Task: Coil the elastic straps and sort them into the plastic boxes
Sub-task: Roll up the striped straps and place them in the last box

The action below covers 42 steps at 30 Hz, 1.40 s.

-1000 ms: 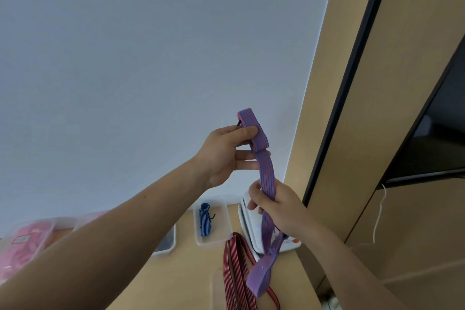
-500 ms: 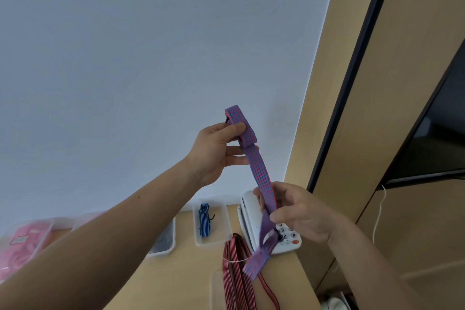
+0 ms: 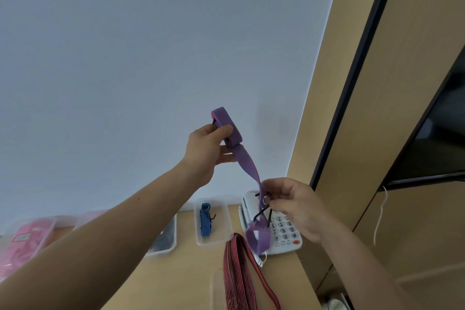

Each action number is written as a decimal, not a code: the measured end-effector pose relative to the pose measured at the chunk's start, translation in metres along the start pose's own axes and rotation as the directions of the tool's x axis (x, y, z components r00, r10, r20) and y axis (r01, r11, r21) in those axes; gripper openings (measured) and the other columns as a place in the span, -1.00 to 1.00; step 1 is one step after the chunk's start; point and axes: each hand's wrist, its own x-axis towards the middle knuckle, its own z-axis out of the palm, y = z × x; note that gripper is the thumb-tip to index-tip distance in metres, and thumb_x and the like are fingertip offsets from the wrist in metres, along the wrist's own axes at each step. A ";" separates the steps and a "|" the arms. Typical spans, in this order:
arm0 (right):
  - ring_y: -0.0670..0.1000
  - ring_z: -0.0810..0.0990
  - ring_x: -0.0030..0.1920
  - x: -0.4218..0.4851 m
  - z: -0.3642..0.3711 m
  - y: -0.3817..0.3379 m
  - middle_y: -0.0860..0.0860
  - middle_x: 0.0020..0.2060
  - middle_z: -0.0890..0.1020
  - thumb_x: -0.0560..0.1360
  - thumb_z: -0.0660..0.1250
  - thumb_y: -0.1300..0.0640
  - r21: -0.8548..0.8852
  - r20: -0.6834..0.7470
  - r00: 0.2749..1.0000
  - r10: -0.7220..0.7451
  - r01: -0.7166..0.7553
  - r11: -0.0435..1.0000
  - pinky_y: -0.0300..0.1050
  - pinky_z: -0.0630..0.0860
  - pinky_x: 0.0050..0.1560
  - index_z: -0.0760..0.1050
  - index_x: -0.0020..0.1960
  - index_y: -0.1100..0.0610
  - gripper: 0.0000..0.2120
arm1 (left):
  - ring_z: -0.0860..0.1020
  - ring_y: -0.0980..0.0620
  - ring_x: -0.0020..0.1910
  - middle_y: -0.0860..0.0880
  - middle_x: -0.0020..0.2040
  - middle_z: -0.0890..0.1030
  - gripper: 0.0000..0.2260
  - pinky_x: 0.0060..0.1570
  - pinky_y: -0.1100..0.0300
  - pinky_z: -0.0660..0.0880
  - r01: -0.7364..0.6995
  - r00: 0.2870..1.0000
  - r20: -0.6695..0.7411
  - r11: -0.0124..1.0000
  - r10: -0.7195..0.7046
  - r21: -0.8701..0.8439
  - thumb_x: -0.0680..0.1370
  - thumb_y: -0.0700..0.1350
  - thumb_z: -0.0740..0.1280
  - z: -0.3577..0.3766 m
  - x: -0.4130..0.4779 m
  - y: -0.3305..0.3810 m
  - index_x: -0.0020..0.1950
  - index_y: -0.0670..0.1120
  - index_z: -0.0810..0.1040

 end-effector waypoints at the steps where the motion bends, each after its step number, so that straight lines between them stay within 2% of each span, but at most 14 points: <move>1: -0.03 0.66 -0.19 0.001 0.001 0.001 0.08 -0.18 0.71 0.41 0.29 0.60 0.083 -0.074 0.997 0.002 0.004 0.997 -0.22 0.56 -0.13 0.59 0.08 0.27 -0.64 | 0.64 -0.22 -0.22 -0.21 -0.07 0.58 -0.88 -0.23 -0.03 0.66 -0.009 1.000 -0.017 1.000 0.009 -0.012 0.60 -0.24 0.31 -0.001 0.000 0.001 0.10 -0.26 0.55; 5: -0.01 0.52 -0.35 0.007 0.004 0.004 0.09 -0.33 0.60 0.44 0.20 0.58 0.344 -0.367 0.930 0.020 0.116 0.932 -0.24 0.44 -0.34 0.52 -0.06 0.22 -0.70 | 0.64 -0.21 -0.22 -0.21 -0.08 0.58 -0.91 -0.15 -0.09 0.64 -0.032 0.998 -0.055 0.999 0.033 0.015 0.59 -0.23 0.32 -0.001 -0.001 -0.003 0.06 -0.23 0.56; 8: -0.01 0.43 -0.36 0.006 0.001 0.004 0.07 -0.40 0.51 0.44 0.10 0.54 0.409 -0.458 0.889 0.017 0.194 0.892 -0.15 0.33 -0.30 0.45 -0.15 0.16 -0.67 | 0.63 -0.23 -0.20 -0.17 -0.13 0.58 -0.96 -0.17 -0.04 0.63 -0.052 0.991 -0.121 0.999 0.053 0.015 0.59 -0.23 0.33 -0.004 0.000 -0.003 -0.02 -0.20 0.55; 11: 0.00 0.43 -0.34 -0.001 0.001 0.002 0.07 -0.36 0.51 0.40 0.14 0.54 0.220 -0.415 0.909 -0.032 0.135 0.966 -0.11 0.32 -0.28 0.47 -0.18 0.17 -0.69 | 0.62 -0.22 -0.22 -0.15 -0.17 0.57 -0.96 -0.20 -0.02 0.65 -0.057 0.991 -0.126 0.998 0.053 -0.030 0.58 -0.25 0.32 -0.003 0.000 0.001 -0.05 -0.20 0.55; 15: -0.05 0.49 -0.37 -0.014 0.017 0.001 0.09 -0.29 0.57 0.38 0.26 0.57 -0.190 -0.179 0.984 -0.015 -0.019 0.982 -0.20 0.44 -0.31 0.54 -0.14 0.23 -0.72 | 0.65 -0.24 -0.19 -0.17 -0.15 0.59 -0.94 -0.20 -0.05 0.67 -0.040 0.999 0.003 0.999 0.040 -0.038 0.59 -0.24 0.32 0.009 -0.009 0.005 0.00 -0.21 0.57; 18: -0.09 0.58 -0.35 -0.022 0.026 -0.002 0.05 -0.33 0.60 0.40 0.22 0.59 -0.239 -0.061 0.998 -0.003 -0.011 0.971 -0.31 0.51 -0.32 0.56 -0.14 0.26 -0.72 | 0.65 -0.22 -0.17 -0.16 -0.12 0.60 -0.91 -0.20 -0.05 0.67 -0.041 0.996 0.083 0.999 0.042 -0.007 0.60 -0.22 0.32 0.017 -0.015 0.008 0.04 -0.21 0.58; 21: -0.02 0.51 -0.29 -0.022 0.029 -0.011 0.04 -0.35 0.58 0.45 0.29 0.43 -0.291 -0.144 0.976 -0.161 0.114 0.950 -0.21 0.45 -0.23 0.55 -0.20 0.23 -0.84 | 0.64 -0.26 -0.14 -0.18 -0.09 0.61 -0.87 -0.20 -0.06 0.67 -0.031 0.990 0.139 0.999 0.032 -0.015 0.61 -0.22 0.31 0.020 -0.019 0.011 0.09 -0.25 0.56; 24: -0.08 0.45 -0.30 -0.018 0.032 -0.024 -0.07 -0.36 0.53 0.40 0.31 0.11 -0.260 -0.257 0.904 -0.342 0.277 0.925 -0.26 0.40 -0.25 0.48 -0.19 0.18 -0.87 | 0.66 -0.27 -0.14 -0.22 -0.08 0.62 -0.80 -0.14 -0.10 0.66 -0.005 0.975 0.222 1.000 0.004 0.003 0.61 -0.21 0.31 0.025 -0.024 0.011 0.15 -0.32 0.54; 27: -0.06 0.60 -0.19 -0.010 0.037 -0.036 -0.05 -0.22 0.64 0.48 0.31 -0.03 -0.078 -0.199 0.928 -0.314 0.304 0.949 -0.16 0.53 -0.07 0.48 -0.04 0.16 -0.75 | 0.66 -0.23 -0.15 -0.25 -0.04 0.63 -0.74 -0.12 -0.06 0.66 -0.019 0.961 0.277 0.997 -0.001 0.072 0.61 -0.19 0.31 0.027 -0.026 0.011 0.18 -0.38 0.53; 29: 0.07 0.65 -0.25 -0.009 0.040 -0.040 0.07 -0.26 0.68 0.53 0.36 -0.05 0.045 -0.150 0.965 -0.214 0.223 0.974 0.00 0.60 -0.14 0.49 -0.03 0.18 -0.72 | 0.65 -0.18 -0.14 -0.28 0.01 0.66 -0.74 -0.10 0.01 0.64 -0.043 0.965 0.262 0.992 0.010 0.122 0.61 -0.18 0.31 0.025 -0.024 0.011 0.18 -0.36 0.55; 33: 0.03 0.54 -0.43 -0.013 0.043 -0.041 0.05 -0.41 0.56 0.60 0.30 0.03 -0.025 -0.076 0.984 -0.164 0.163 0.986 -0.17 0.47 -0.40 0.58 -0.17 0.13 -0.75 | 0.65 -0.05 -0.06 -0.20 0.07 0.69 -0.73 0.02 0.04 0.53 -0.093 0.958 0.285 0.961 0.016 0.259 0.61 -0.12 0.32 0.015 -0.023 0.008 0.17 -0.32 0.58; 37: 0.07 0.56 -0.44 -0.017 0.052 -0.043 0.10 -0.40 0.61 0.62 0.27 0.09 0.043 -0.080 0.991 -0.107 0.111 0.993 -0.15 0.51 -0.39 0.52 -0.21 0.16 -0.74 | 0.65 0.04 -0.13 -0.10 -0.04 0.72 -0.80 -0.03 0.08 0.53 -0.163 0.960 0.271 0.930 0.072 0.330 0.61 -0.14 0.33 0.007 -0.022 0.005 0.14 -0.23 0.61; 39: 0.07 0.52 -0.47 -0.019 0.055 -0.042 0.12 -0.42 0.59 0.62 0.26 0.10 0.043 -0.076 0.991 -0.110 0.113 0.993 -0.17 0.48 -0.43 0.48 -0.17 0.22 -0.75 | 0.62 0.07 -0.13 -0.06 -0.07 0.71 -0.87 -0.04 0.06 0.53 -0.256 0.949 0.278 0.876 0.148 0.408 0.61 -0.16 0.34 0.001 -0.021 0.005 0.11 -0.16 0.62; 42: 0.05 0.49 -0.50 -0.020 0.057 -0.042 0.13 -0.44 0.58 0.62 0.25 0.05 0.058 -0.113 0.986 -0.123 0.131 0.990 -0.23 0.44 -0.46 0.50 -0.16 0.23 -0.72 | 0.64 0.09 -0.09 -0.03 -0.01 0.70 -0.84 0.01 0.14 0.54 -0.438 0.879 0.421 0.724 0.223 0.532 0.60 -0.12 0.34 -0.006 -0.025 0.003 0.15 -0.11 0.61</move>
